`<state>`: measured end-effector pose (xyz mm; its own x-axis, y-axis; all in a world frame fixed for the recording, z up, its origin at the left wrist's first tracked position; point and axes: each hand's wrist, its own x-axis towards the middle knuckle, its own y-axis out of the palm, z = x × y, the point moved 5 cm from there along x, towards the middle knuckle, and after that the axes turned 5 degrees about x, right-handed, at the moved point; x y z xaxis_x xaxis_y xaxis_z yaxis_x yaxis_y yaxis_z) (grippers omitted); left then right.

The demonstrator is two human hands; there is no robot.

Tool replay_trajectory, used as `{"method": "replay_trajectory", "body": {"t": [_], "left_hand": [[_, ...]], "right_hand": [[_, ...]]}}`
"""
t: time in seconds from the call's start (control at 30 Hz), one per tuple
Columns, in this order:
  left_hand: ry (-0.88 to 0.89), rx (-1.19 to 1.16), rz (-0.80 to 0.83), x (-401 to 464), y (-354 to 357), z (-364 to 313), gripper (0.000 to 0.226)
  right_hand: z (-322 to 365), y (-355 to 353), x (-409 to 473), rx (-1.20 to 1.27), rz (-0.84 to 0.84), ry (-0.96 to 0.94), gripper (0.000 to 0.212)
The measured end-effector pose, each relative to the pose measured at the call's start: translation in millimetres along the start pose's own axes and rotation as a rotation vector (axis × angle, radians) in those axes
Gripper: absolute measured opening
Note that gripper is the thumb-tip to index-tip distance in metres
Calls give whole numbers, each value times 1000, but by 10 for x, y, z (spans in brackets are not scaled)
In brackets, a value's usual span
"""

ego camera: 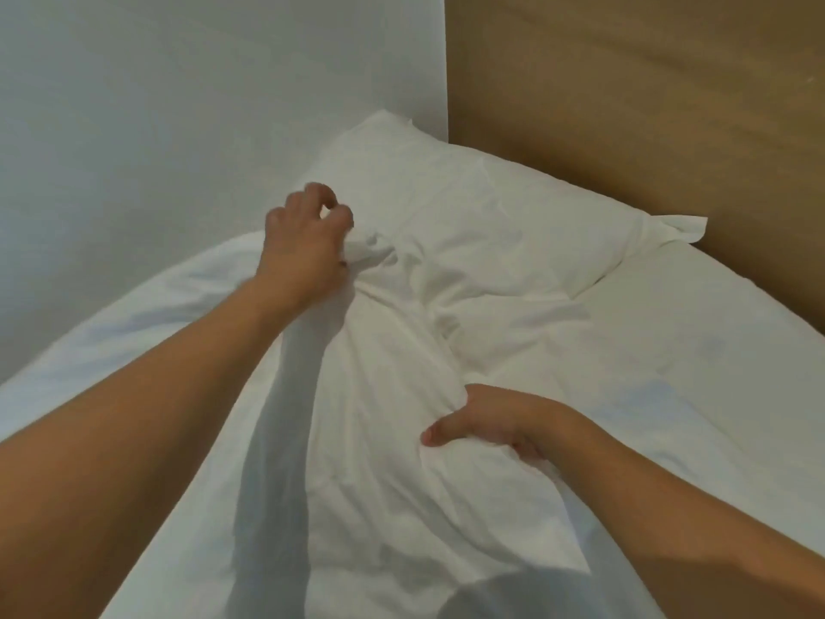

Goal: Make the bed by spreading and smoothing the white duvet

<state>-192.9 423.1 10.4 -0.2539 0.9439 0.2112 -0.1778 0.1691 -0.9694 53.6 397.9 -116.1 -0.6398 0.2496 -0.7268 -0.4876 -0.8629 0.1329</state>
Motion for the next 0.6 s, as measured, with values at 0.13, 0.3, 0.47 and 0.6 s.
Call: {"method": "replay_trajectory", "body": {"t": [0.13, 0.3, 0.47, 0.6], "left_hand": [[-5, -142, 1026, -270, 504, -190, 76], [248, 168, 1234, -818, 790, -421, 76], [314, 220, 1189, -1240, 468, -551, 50], [180, 184, 1366, -1822, -250, -289, 46]], "right_hand": [[-55, 24, -24, -56, -45, -17, 70], [-262, 284, -173, -420, 174, 149, 111], [-190, 576, -172, -940, 200, 66, 54], [-401, 818, -308, -693, 455, 215, 92]]}}
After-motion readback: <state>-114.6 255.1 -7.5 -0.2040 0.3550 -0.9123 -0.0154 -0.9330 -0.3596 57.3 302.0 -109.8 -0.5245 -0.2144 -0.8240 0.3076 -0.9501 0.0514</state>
